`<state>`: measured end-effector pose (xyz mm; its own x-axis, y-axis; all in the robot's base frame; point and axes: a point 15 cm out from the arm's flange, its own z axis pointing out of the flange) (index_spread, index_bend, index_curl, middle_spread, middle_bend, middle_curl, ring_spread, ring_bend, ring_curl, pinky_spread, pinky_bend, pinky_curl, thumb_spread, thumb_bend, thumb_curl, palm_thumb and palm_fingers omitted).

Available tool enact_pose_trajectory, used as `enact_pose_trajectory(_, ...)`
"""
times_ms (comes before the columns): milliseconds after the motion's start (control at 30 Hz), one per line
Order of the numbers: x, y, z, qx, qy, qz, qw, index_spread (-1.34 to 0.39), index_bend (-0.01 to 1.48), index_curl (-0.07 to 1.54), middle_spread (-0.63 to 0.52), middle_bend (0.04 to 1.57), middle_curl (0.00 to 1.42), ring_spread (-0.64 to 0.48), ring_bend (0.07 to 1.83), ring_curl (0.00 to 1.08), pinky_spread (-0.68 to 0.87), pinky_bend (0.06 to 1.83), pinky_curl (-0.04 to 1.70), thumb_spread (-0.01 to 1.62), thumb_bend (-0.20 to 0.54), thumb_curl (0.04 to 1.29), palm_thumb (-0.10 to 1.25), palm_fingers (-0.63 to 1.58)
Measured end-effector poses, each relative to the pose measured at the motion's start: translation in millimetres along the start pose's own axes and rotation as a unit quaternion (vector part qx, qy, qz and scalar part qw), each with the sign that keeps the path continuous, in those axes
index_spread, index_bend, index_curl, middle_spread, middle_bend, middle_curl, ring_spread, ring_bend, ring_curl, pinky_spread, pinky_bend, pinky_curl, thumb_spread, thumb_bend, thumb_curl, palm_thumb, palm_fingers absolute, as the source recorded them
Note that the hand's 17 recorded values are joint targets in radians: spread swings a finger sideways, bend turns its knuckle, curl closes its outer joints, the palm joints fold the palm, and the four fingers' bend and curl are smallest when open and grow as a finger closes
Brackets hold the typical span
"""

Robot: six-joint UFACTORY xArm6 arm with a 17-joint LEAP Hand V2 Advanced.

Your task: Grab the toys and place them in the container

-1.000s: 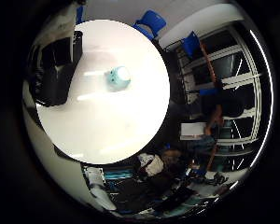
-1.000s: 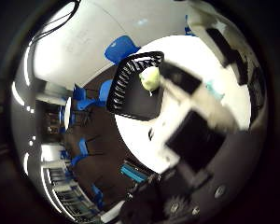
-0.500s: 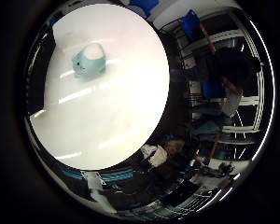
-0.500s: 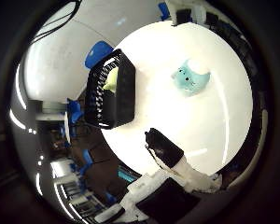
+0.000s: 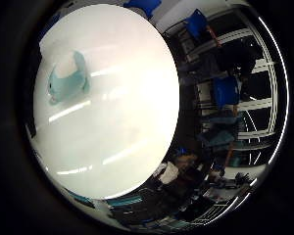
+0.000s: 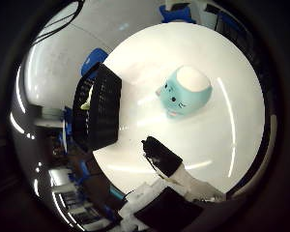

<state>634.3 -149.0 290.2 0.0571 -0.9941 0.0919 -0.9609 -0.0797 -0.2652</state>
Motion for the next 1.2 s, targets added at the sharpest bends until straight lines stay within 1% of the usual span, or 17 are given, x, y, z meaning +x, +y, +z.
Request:
enact_pose_trajectory(233,-11.1,-14.4,45.8,0.011,0.0,-0.011,1.0,-0.39,0.17,0.3,-0.02,0.19,0.33,0.16,0.36,0.24,0.46,0.39,0.34,1.1,-0.022,0.3,0.51,0.22)
enact_pose_trajectory(333,-18.2,-17.2,59.8,0.011,-0.001,-0.017,1.0,-0.39,0.16,0.29,-0.02,0.19,0.33,0.17,0.37,0.24,0.47,0.42,0.34,1.1,-0.022,0.3,0.51,0.24)
enact_pose_trajectory(467,-29.1,-17.6,77.1,0.006,-0.004,-0.025,1.0,-0.39,0.16,0.28,-0.02,0.19,0.32,0.18,0.38,0.24,0.51,0.46,0.34,1.1,-0.022,0.3,0.51,0.24)
enact_pose_trajectory(733,-42.7,-14.2,108.3,-0.006,-0.009,-0.033,0.999,-0.39,0.16,0.28,-0.02,0.19,0.33,0.18,0.39,0.23,0.52,0.49,0.32,1.1,-0.022,0.29,0.51,0.25)
enact_pose_trajectory(867,-43.9,-11.6,118.6,-0.01,-0.011,-0.032,0.999,-0.39,0.16,0.28,-0.02,0.19,0.32,0.18,0.41,0.23,0.53,0.54,0.32,1.1,-0.022,0.29,0.51,0.27)
enact_pose_trajectory(967,-44.9,-8.0,124.3,-0.017,-0.013,-0.031,0.999,-0.37,0.15,0.27,-0.02,0.2,0.32,0.18,0.49,0.24,0.55,0.58,0.31,1.1,-0.023,0.3,0.51,0.33)
enact_pose_trajectory(1000,-45.3,-6.3,125.2,-0.02,-0.014,-0.031,0.999,-0.36,0.14,0.26,-0.03,0.24,0.33,0.15,0.55,0.25,0.55,0.59,0.31,1.1,-0.023,0.3,0.51,0.41)
enact_pose_trajectory(1033,-45.3,-6.2,125.1,-0.02,-0.014,-0.031,0.999,-0.35,0.14,0.25,-0.06,0.28,0.35,0.1,0.64,0.27,0.54,0.6,0.3,1.1,-0.023,0.3,0.51,0.49)
enact_pose_trajectory(1067,-45.3,-5.8,124.2,-0.021,-0.014,-0.032,0.999,-0.34,0.14,0.24,-0.07,0.3,0.35,0.07,0.68,0.28,0.53,0.61,0.3,1.1,-0.021,0.3,0.51,0.53)
enact_pose_trajectory(1100,-43.5,-6.3,122.4,-0.02,-0.013,-0.032,0.999,-0.34,0.16,0.24,-0.13,0.39,0.38,-0.03,0.8,0.3,0.41,0.61,0.29,1.1,-0.018,0.31,0.52,0.71)
enact_pose_trajectory(1133,-40.8,-7.3,119.1,-0.017,-0.012,-0.032,0.999,-0.35,0.16,0.24,-0.16,0.45,0.39,-0.09,0.87,0.32,0.3,0.64,0.29,1.09,-0.017,0.31,0.53,0.85)
enact_pose_trajectory(1167,-39.7,-8.2,116.5,-0.015,-0.012,-0.031,0.999,-0.36,0.15,0.24,-0.2,0.52,0.42,-0.16,0.93,0.35,0.12,0.73,0.31,1.09,-0.015,0.32,0.55,1.04)
enact_pose_trajectory(1200,-39.2,-9.2,115.8,-0.013,-0.011,-0.031,0.999,-0.37,0.16,0.24,-0.22,0.57,0.44,-0.19,0.96,0.36,-0.02,0.77,0.32,1.09,-0.011,0.32,0.57,1.13)
